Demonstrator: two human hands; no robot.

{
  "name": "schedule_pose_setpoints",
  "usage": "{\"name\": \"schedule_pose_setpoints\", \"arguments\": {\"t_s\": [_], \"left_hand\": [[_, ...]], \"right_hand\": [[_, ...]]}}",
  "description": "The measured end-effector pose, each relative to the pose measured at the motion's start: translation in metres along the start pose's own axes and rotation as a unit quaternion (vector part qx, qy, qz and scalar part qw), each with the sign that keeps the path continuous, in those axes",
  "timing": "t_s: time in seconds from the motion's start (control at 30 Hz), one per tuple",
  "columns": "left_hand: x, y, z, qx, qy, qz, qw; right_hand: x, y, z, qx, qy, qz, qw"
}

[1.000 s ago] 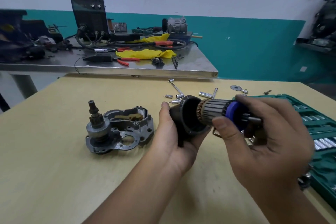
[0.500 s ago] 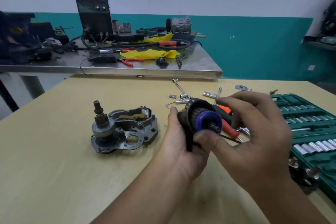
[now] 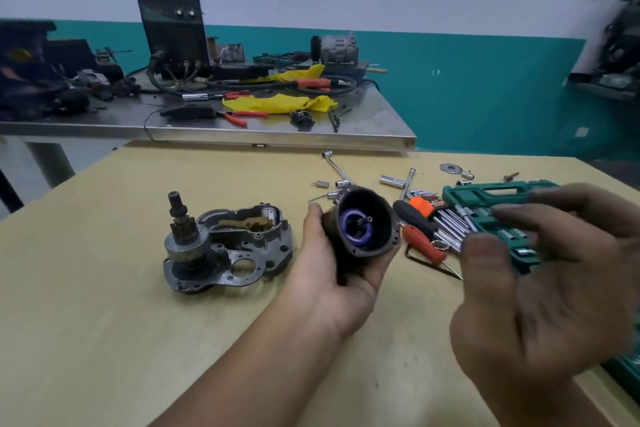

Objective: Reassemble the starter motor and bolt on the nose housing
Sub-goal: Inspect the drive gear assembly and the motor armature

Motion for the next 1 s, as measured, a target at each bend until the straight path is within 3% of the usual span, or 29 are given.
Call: {"name": "schedule_pose_setpoints", "arguments": {"t_s": [0.2, 0.33, 0.43, 0.6, 0.7, 0.83, 1.0], "left_hand": [[-0.001, 0.0, -0.027, 0.025, -0.002, 0.005, 1.0], [-0.006, -0.001, -0.053, 0.185, 0.079, -0.014, 0.98], [-0.006, 0.01, -0.08, 0.339, 0.192, -0.071, 0.918], [0.029, 0.063, -0.115, 0.532, 0.361, -0.128, 0.756], [0.059, 0.075, -0.125, 0.621, 0.402, -0.149, 0.656], [0.09, 0.051, -0.12, 0.657, 0.388, -0.166, 0.624], [0.1, 0.029, -0.119, 0.65, 0.404, -0.188, 0.616]], "right_hand": [[-0.005, 0.006, -0.032, -0.001, 0.12, -0.011, 0.993], [-0.003, -0.003, -0.049, -0.004, 0.16, -0.032, 0.987], [-0.006, 0.002, -0.047, -0.004, 0.162, -0.012, 0.987], [-0.019, 0.024, -0.044, 0.025, 0.192, 0.06, 0.979], [-0.035, 0.04, -0.05, 0.053, 0.244, 0.12, 0.961], [-0.056, 0.064, -0.05, 0.126, 0.302, 0.242, 0.913], [-0.075, 0.084, -0.04, 0.125, 0.277, 0.392, 0.868]]}}
Point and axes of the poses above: each hand's wrist, its own x-axis towards the middle knuckle, its own y-axis out of the palm, z = x × y, the point moved 6 cm from there along x, towards the middle knuckle
